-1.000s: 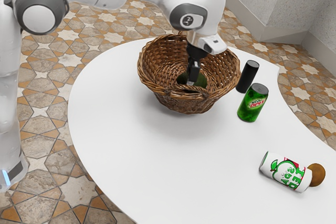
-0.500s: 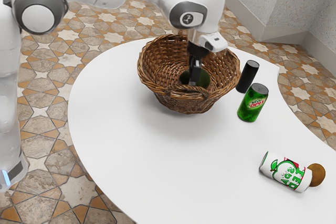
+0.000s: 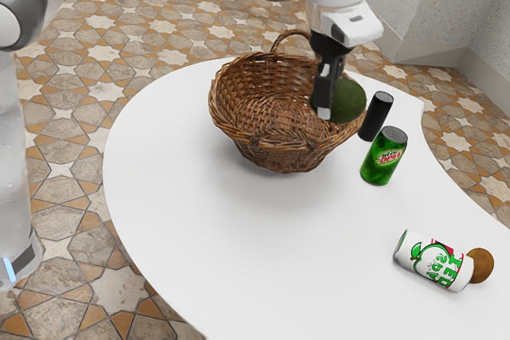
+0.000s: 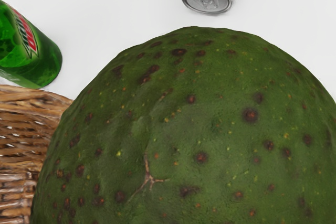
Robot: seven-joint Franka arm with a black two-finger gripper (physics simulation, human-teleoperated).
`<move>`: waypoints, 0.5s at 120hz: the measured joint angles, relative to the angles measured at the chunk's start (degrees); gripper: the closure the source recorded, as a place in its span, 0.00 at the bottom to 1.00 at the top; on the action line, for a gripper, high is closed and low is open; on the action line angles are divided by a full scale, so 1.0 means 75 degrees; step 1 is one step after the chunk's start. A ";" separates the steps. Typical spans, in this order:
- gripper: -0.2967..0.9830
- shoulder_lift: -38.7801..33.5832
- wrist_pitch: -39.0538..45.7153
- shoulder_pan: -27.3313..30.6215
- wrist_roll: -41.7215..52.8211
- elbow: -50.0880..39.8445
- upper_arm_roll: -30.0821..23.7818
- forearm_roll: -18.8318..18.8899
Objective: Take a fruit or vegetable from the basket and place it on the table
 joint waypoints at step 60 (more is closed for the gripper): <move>0.52 0.0996 -0.0218 -0.0984 -0.0167 0.0332 -0.0727 0.0237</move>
